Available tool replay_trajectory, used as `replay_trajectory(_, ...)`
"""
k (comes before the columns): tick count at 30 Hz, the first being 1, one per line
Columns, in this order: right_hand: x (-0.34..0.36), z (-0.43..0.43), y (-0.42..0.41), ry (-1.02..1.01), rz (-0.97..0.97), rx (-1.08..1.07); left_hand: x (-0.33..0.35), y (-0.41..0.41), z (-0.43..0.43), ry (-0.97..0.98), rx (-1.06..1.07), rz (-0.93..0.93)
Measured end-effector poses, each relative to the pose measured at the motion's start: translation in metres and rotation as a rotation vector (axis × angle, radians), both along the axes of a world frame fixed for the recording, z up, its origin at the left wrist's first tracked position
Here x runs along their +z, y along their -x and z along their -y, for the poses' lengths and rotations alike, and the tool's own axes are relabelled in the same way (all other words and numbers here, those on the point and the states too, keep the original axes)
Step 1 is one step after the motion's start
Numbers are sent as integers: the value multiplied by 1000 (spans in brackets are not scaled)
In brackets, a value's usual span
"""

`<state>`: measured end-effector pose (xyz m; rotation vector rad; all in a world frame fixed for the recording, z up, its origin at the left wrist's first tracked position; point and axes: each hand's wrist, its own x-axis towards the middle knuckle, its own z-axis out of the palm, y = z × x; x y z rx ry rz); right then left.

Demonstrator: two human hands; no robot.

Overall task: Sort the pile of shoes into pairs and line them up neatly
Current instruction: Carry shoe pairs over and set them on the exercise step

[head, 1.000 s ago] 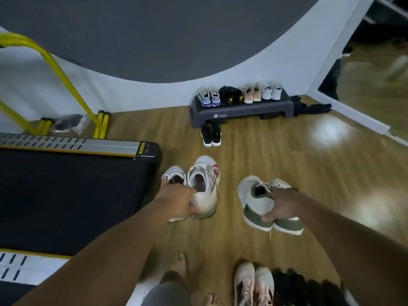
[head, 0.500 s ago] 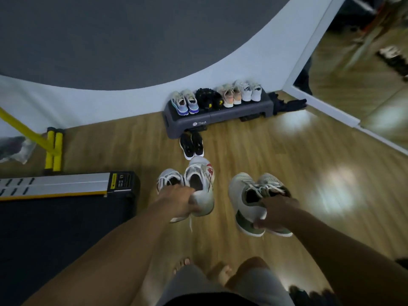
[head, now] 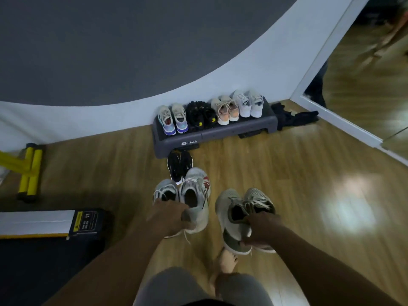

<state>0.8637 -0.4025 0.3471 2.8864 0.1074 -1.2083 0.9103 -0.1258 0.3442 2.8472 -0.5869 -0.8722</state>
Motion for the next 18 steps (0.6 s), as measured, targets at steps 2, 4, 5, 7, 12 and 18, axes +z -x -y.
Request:
replay_trajectory(2, -4, 21, -34, -4, -5, 8, -3, -25, 23, 3, 17, 17)
replay_trajectory(4, -5, 39, -70, 13, -25, 14, -9, -45, 41, 41, 33, 37)
replay_trajectory(5, -6, 46, -85, 23, -35, 14, -13, -52, 48, 62, 46, 60)
replay_trajectory(7, -11, 62, -119, 30, -48, 8, -23, -72, 62, 98, 74, 117)
replay_trajectory(12, -34, 97, -208, 39, -104, -24, -63, -154, 93, 145, 114, 95)
replay_trajectory(18, -94, 129, -297, 42, -146, -76, -143, -261, 126, 149, 131, -11)
